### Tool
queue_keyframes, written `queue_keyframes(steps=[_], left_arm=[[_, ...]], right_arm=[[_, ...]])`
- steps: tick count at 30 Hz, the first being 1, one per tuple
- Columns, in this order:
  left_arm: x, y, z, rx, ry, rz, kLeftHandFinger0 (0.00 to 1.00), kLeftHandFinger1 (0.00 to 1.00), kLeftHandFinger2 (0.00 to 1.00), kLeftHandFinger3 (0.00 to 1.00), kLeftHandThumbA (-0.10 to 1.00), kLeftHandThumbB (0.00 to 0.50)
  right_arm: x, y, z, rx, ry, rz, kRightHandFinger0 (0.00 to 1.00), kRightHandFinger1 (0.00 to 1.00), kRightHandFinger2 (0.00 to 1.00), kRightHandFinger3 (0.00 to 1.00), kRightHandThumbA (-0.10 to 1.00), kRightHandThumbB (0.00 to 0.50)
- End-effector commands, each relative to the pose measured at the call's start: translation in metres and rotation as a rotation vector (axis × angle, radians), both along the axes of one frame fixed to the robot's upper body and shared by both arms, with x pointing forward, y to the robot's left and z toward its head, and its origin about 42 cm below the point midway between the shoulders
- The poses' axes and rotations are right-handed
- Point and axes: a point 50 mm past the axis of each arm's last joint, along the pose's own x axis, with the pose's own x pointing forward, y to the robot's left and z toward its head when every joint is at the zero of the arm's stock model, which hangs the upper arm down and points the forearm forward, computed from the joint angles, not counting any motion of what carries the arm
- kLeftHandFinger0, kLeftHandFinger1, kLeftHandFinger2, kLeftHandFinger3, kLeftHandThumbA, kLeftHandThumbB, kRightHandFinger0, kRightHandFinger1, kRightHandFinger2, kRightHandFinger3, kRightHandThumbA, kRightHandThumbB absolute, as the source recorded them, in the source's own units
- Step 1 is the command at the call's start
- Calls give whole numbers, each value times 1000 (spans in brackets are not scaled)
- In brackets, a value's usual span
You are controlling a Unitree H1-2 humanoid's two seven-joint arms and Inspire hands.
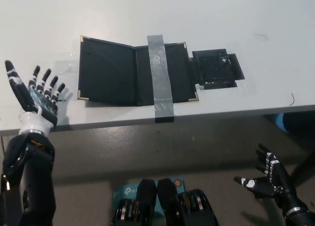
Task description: The robot uses its left hand to push the cover of the diary kept in the middle of the desk towards the right to close it
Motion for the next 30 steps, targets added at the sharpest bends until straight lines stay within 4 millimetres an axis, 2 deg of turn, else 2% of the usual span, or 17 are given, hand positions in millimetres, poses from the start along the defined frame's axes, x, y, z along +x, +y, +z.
queue_keyframes(steps=[1, 4, 6, 12, 15, 18, 21, 23, 26, 27, 30], left_arm=[[9, 4, 8, 98, -48, 31, 1000, 1000, 1000, 1000, 1000, 201], [9, 4, 3, 116, -47, 35, 1000, 1000, 1000, 1000, 1000, 208], [9, 5, -3, 103, -42, 43, 1000, 1000, 1000, 1000, 1000, 233], [14, -1, -9, 63, -17, 54, 1000, 1000, 1000, 1000, 1000, 218], [15, -14, -20, 36, 10, 56, 1000, 1000, 1000, 1000, 1000, 199], [16, -25, -24, -3, 4, 50, 1000, 1000, 1000, 1000, 1000, 201], [21, -45, -22, -61, -23, 32, 1000, 1000, 1000, 1000, 1000, 247], [22, -51, -21, -94, -27, 34, 1000, 1000, 1000, 1000, 1000, 253], [24, -65, -17, -165, -34, 31, 1000, 1000, 1000, 1000, 1000, 239], [23, -75, -16, -190, -42, 15, 1000, 1000, 1000, 1000, 1000, 223], [24, -87, -16, -231, -41, 3, 1000, 1000, 1000, 1000, 1000, 197]], right_arm=[[9, 3, 14, -2, -51, 21, 905, 996, 976, 1000, 1000, 500], [10, 2, 15, -7, -55, 24, 905, 995, 978, 1000, 1000, 500], [12, 2, 16, -13, -62, 32, 894, 989, 976, 1000, 1000, 500], [17, 6, 19, -10, -68, 36, 902, 984, 962, 1000, 1000, 500], [18, 7, 20, -29, -72, 45, 897, 983, 971, 1000, 1000, 492], [19, 6, 22, -33, -73, 52, 895, 978, 965, 1000, 1000, 500], [20, 5, 23, -54, -81, 58, 882, 973, 960, 1000, 1000, 492], [21, 6, 24, -61, -83, 66, 882, 975, 965, 1000, 1000, 487], [22, 7, 24, -47, -77, 63, 894, 980, 962, 1000, 1000, 497], [23, 7, 26, -58, -79, 65, 886, 973, 957, 1000, 1000, 500], [25, 6, 28, -60, -84, 68, 881, 971, 960, 1000, 1000, 500]])
